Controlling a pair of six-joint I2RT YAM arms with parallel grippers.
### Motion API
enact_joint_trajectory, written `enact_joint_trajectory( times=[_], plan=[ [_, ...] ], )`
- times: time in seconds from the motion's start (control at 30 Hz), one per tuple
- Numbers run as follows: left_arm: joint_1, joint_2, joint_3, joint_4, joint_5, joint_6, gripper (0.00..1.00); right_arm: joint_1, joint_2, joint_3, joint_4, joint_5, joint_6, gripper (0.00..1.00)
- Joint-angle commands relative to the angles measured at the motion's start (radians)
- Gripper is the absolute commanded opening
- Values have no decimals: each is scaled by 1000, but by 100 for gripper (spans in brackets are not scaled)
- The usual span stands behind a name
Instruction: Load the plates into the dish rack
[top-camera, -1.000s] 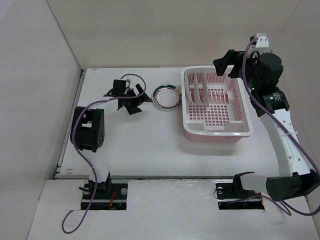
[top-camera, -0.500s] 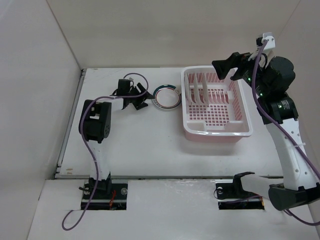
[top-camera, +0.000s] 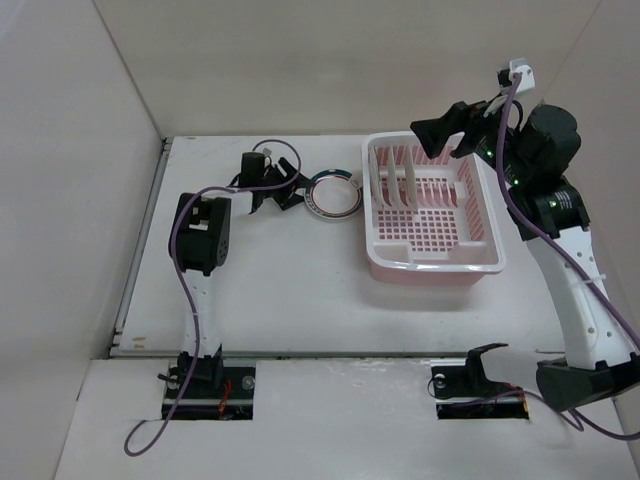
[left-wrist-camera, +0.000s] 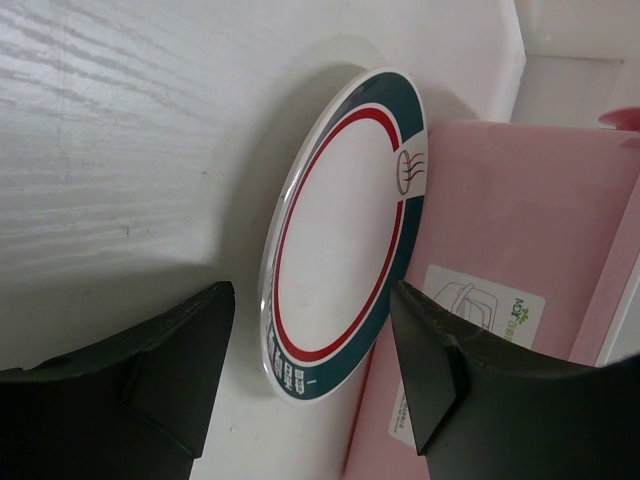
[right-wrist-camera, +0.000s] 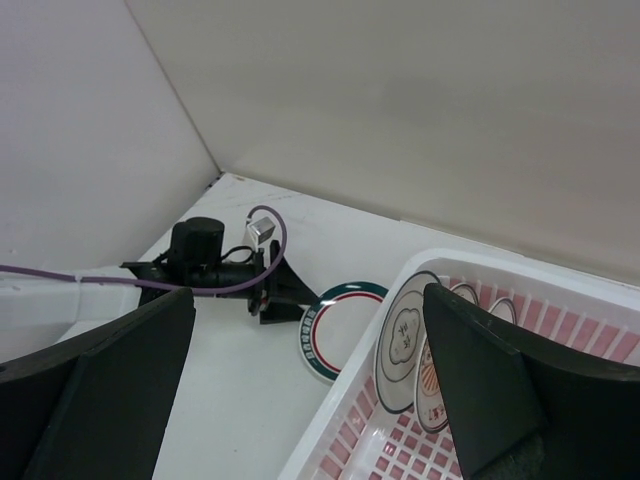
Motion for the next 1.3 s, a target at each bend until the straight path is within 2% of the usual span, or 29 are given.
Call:
enact_joint_trajectory(
  times=[0.0,0.13,0.3,0.4,0.43,0.47,0.63,0.7,0.8,0.9,1.07,1.13,1.2,1.23,1.27],
  plan=[
    [-12,49,16,-47,-35,7,62,11,6,56,32,-32,3,100],
    [-12,69,25,-47,-44,-2,62,11,16,66,41,-41,3,100],
    [-12,87,25,-58,-54,-2,46,11,37,76,41,-51,3,100],
    [-12,87,25,-58,-54,-2,45,11,46,85,41,-51,3,100],
    [-12,87,34,-58,-54,-2,34,11,46,95,50,-60,3,100],
    [-12,87,35,-67,-54,-2,34,11,46,95,50,-60,3,100],
    [-12,98,85,-112,-63,9,5,11,46,104,50,-69,12,100],
    [-21,110,105,-142,-63,18,0,11,46,104,50,-69,12,100],
    [-22,119,116,-165,-75,38,0,11,46,104,50,-69,12,100],
    [-12,64,82,-207,-141,73,0,11,56,95,50,-69,12,100],
    [27,-136,1,-380,-310,108,0,22,82,55,61,-106,-19,100],
    [50,-199,-8,-447,-414,118,0,61,117,44,35,-106,-101,100],
    [61,-293,4,-568,-515,141,0,200,175,107,-52,22,-239,100],
    [61,-319,16,-569,-516,154,0,201,195,125,-75,23,-284,100],
    [61,-345,34,-599,-581,154,0,247,215,142,-95,93,-330,100]
  ],
)
